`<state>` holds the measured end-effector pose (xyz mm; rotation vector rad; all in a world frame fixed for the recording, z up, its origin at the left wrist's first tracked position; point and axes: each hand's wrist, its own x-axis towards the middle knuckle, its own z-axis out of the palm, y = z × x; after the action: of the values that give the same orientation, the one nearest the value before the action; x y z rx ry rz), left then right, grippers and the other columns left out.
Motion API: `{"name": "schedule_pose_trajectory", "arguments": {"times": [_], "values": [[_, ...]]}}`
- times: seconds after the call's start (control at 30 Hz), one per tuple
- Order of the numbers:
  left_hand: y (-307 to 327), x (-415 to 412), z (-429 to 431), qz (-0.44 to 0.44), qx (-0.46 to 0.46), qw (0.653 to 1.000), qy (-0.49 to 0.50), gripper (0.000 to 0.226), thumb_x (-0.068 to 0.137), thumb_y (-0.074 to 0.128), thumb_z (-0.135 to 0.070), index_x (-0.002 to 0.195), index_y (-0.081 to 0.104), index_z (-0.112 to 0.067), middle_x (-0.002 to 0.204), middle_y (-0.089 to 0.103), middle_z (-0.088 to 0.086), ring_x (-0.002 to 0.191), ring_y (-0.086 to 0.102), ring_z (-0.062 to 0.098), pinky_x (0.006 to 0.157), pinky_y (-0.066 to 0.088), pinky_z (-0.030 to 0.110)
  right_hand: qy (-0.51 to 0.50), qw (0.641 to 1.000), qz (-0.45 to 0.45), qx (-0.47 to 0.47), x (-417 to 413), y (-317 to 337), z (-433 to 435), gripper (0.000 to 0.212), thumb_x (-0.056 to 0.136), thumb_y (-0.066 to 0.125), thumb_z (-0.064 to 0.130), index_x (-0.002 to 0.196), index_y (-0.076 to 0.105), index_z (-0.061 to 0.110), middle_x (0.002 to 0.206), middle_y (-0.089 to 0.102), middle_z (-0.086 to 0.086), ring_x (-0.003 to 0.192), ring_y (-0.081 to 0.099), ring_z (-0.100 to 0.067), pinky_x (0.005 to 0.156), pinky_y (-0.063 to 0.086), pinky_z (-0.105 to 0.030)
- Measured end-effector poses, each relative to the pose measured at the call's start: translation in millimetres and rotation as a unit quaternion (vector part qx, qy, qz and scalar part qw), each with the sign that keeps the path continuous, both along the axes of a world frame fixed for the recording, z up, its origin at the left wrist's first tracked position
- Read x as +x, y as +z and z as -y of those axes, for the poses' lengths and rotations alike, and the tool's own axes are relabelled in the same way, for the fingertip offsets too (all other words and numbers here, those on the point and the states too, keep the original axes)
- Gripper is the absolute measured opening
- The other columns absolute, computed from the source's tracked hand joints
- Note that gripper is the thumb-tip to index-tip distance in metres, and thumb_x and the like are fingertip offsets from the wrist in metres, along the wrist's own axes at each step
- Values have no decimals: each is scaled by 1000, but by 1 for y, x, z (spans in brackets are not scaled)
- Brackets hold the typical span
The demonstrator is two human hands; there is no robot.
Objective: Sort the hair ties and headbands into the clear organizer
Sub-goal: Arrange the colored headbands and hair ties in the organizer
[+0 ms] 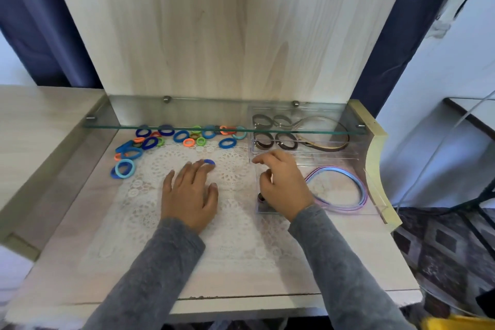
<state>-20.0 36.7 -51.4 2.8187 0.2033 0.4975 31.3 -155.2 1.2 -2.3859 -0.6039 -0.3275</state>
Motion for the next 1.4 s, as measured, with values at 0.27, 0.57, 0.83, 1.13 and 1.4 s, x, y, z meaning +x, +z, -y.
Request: {"name": "schedule_pose_trajectory", "arguments": {"times": [0.27,0.57,0.83,1.13,1.4], "values": [[-3,-11,-57,-17,39,992,121,55,76,40,-37,125,59,-20,139,53,8,128,48,31,105,32,52,69,997,-8,-38,-14,-17,-80,38,89,51,17,126,56,9,123,53,-5,113,49,-21,95,45,-36],[-1,-22,-108,-29,5,980,199,54,81,46,-32,132,51,-17,148,40,10,135,37,30,106,30,48,70,979,-44,-189,-10,-50,-117,56,99,32,34,150,17,18,159,4,0,146,2,-20,118,6,-36],[1,-5,-137,-6,-95,974,207,49,91,41,-31,138,44,-14,143,45,11,125,45,33,99,41,45,25,979,-40,-200,1,-52,-127,58,97,29,40,149,22,16,158,14,-5,144,10,-24,117,5,-39],[1,9,-149,-3,-134,977,167,42,95,44,-28,132,50,-11,138,51,9,124,47,26,102,41,40,-74,979,-34,-187,25,-49,-142,56,96,34,41,146,29,16,150,29,-8,136,22,-28,109,19,-43],[2,7,-150,-12,-123,979,160,37,96,40,-32,128,53,-19,131,56,8,118,50,28,97,44,42,-79,974,-30,-210,46,-50,-156,59,91,34,35,147,25,19,151,29,-5,137,22,-28,108,22,-45]]}}
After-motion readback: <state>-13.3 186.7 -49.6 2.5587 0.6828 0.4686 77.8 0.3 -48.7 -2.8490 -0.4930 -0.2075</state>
